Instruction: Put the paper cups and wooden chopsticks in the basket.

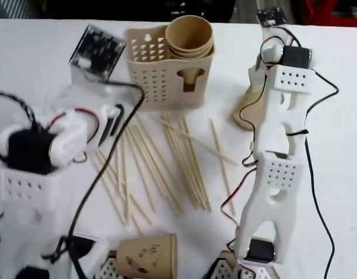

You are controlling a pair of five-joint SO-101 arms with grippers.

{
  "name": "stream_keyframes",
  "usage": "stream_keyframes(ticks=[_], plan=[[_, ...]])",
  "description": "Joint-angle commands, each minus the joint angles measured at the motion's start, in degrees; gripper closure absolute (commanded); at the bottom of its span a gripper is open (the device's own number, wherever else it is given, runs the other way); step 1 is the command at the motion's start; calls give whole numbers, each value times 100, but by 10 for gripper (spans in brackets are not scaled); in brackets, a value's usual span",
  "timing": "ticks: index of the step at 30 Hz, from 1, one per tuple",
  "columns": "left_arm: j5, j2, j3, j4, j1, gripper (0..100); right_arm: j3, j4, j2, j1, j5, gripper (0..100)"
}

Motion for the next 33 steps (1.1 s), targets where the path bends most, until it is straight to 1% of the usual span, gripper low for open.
stream_keyframes(ticks=[1,4,8,10,13,16,22,25,27,30,33], plan=[[44,-1138,1635,-1055,-268,849,-457,4,171,22,44,721],[44,-1842,2558,-1582,-321,849,-431,22,418,22,44,722],[44,-2668,3446,-2084,-321,849,-396,57,593,119,26,726],[44,-3002,3754,-2207,-321,849,-396,66,602,242,35,761],[44,-3389,4097,-2338,-321,849,-299,66,567,409,44,844],[44,-3582,4299,-2426,-321,849,185,66,409,479,53,885],[44,-3591,4387,-2426,-321,849,1679,66,-330,532,545,890],[44,-3591,4387,-2418,-321,849,2233,57,-875,629,580,890],[62,-3591,4387,-2409,-321,849,2444,57,-1279,690,624,890],[88,-3591,4396,-2400,-321,849,2523,57,-1745,716,993,890],[88,-3609,4545,-2435,-321,849,2488,4,-2062,690,1020,885]])
